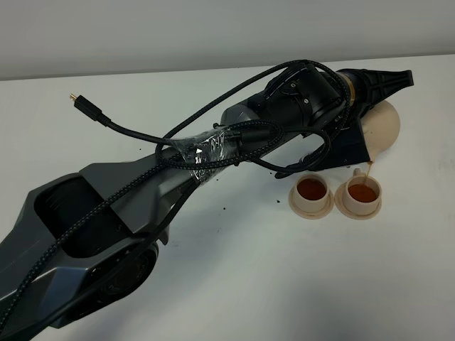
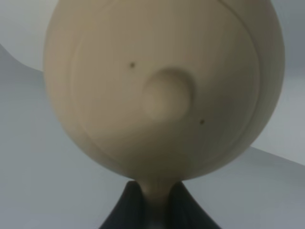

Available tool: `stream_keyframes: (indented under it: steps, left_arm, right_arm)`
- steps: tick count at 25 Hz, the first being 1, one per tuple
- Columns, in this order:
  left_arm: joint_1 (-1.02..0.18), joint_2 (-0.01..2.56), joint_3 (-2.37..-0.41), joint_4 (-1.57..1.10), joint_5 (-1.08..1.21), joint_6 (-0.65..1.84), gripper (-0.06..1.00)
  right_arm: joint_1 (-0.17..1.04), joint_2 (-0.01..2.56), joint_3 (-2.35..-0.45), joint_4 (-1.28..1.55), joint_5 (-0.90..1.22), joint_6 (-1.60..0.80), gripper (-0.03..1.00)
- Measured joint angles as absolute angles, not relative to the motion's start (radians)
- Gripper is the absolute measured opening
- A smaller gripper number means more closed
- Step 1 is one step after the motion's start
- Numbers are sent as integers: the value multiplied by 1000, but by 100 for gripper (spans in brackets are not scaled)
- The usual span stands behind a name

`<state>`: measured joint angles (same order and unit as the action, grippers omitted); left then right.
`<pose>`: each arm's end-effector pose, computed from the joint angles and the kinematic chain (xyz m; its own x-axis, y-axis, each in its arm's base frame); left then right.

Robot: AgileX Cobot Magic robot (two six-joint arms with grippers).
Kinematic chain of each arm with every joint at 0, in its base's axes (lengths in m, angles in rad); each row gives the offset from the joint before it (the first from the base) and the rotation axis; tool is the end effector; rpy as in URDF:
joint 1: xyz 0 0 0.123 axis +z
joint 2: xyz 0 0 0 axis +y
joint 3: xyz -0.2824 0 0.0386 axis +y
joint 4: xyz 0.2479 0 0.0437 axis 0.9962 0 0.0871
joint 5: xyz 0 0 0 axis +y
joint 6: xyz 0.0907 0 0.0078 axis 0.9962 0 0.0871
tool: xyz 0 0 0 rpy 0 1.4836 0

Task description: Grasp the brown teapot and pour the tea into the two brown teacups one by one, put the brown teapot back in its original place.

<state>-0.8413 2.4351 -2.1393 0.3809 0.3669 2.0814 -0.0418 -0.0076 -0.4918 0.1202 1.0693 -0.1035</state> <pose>0.3867 -0.4142 0.1991 0.6949 0.1835 0.6953 -0.2806 -0.8211 0.4971 -0.0053 0.0098 0.2746 -0.4582 -0.0261 -0.8884 -0.0726 0.9973 0.0081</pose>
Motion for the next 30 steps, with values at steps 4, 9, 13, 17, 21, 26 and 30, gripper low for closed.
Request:
stream_keyframes:
  steps: [4, 9, 13, 17, 21, 26, 30]
  left_arm:
    - [-841, 2435, -2139, 381, 367, 2081, 15]
    - [-841, 2435, -2139, 383, 366, 2081, 15]
    - [-841, 2435, -2139, 384, 366, 2081, 15]
    - [-841, 2435, -2139, 384, 366, 2081, 15]
    - [-841, 2435, -2139, 384, 366, 2081, 15]
    - [-855, 2435, -2139, 387, 374, 2081, 15]
    - [-863, 2435, -2139, 387, 388, 2081, 15]
  right_arm:
    - [-42, -8, -492, 120, 1069, -104, 31]
    - [-42, -8, -492, 120, 1069, -104, 31]
    - [-42, -8, -492, 120, 1069, -104, 31]
    - [-42, -8, -492, 120, 1069, -104, 31]
    - [-42, -8, -492, 120, 1069, -104, 31]
    - [-42, -8, -492, 120, 1069, -104, 31]
    - [-42, -8, -492, 120, 1069, -104, 31]
